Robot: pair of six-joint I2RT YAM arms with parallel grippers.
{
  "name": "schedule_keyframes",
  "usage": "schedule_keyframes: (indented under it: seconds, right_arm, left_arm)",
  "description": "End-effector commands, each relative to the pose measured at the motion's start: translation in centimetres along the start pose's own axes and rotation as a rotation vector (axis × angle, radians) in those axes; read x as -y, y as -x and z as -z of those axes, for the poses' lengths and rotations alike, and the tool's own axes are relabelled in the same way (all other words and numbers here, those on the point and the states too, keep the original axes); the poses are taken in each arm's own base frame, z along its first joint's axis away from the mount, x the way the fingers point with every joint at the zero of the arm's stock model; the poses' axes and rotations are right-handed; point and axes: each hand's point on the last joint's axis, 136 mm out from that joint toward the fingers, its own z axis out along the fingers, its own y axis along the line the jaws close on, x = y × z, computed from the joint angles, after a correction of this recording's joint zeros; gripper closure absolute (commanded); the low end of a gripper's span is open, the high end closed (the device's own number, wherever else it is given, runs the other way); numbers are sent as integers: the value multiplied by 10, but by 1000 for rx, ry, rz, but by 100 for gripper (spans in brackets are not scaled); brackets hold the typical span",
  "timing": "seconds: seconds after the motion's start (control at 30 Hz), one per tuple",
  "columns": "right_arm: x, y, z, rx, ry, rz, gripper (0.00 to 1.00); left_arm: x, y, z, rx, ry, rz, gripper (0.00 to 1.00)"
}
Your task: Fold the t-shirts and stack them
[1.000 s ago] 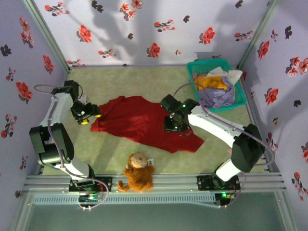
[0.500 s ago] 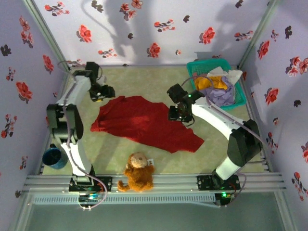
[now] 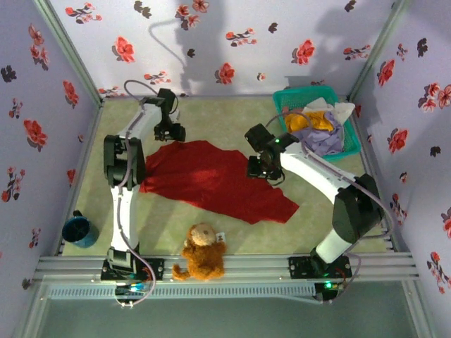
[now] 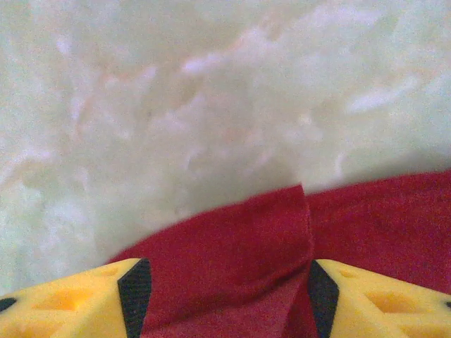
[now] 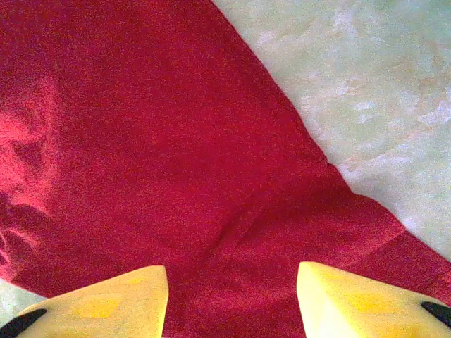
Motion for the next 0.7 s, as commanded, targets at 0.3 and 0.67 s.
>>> schedule_keyframes:
  seconds: [0.3,0.67]
  right_arm:
    - [12,2,13,21,-36,6,47]
    - [8,9,19,56,-17,0,47]
  left_arm:
    - [17,-23,-14,-136,28,-153,63]
    - [-33,25,137,255,152,-10,100]
